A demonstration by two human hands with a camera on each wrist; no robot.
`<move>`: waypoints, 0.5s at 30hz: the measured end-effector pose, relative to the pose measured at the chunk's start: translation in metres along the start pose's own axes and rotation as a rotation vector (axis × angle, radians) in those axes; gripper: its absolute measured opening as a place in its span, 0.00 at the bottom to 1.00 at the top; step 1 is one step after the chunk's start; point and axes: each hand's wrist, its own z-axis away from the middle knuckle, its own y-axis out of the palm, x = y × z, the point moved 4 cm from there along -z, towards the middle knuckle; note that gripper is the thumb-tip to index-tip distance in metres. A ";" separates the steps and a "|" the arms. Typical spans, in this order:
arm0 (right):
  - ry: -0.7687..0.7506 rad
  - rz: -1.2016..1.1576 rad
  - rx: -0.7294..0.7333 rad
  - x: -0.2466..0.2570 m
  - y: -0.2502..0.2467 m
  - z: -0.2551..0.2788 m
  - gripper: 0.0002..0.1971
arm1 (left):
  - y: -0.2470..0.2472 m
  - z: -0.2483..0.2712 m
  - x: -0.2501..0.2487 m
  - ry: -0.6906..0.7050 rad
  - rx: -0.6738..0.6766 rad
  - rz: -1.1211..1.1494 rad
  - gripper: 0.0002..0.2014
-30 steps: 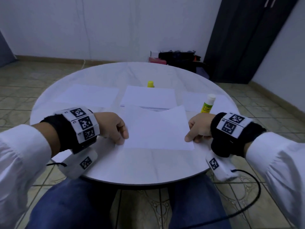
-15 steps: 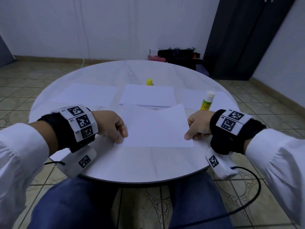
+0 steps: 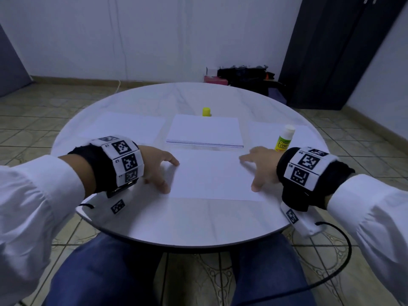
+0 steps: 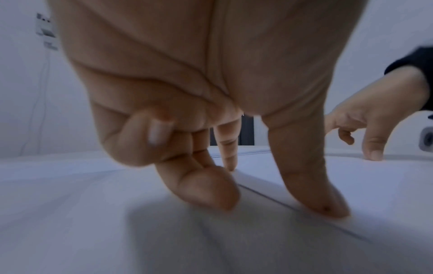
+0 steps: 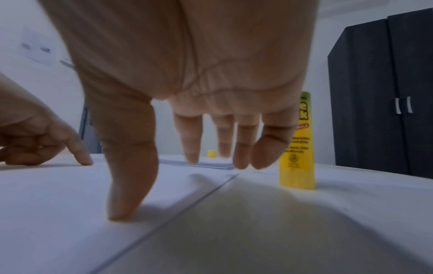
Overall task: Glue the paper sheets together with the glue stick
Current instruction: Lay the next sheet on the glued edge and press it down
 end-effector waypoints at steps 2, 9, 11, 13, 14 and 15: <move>-0.042 -0.004 0.067 0.005 0.000 0.000 0.34 | -0.005 0.006 -0.008 -0.031 0.003 -0.121 0.44; -0.121 -0.049 0.117 -0.003 0.003 -0.004 0.43 | -0.020 -0.008 -0.095 0.080 -0.088 -0.355 0.50; -0.158 -0.061 0.101 -0.004 0.005 -0.001 0.45 | -0.014 -0.017 -0.129 0.165 -0.081 -0.352 0.52; -0.171 -0.087 0.065 -0.005 0.006 0.001 0.44 | -0.007 -0.022 -0.156 0.220 -0.071 -0.353 0.54; -0.180 -0.102 0.049 -0.006 0.007 0.002 0.44 | -0.005 -0.026 -0.164 0.242 -0.069 -0.353 0.53; -0.184 -0.112 0.042 -0.008 0.008 0.002 0.45 | -0.004 -0.030 -0.166 0.251 -0.067 -0.353 0.51</move>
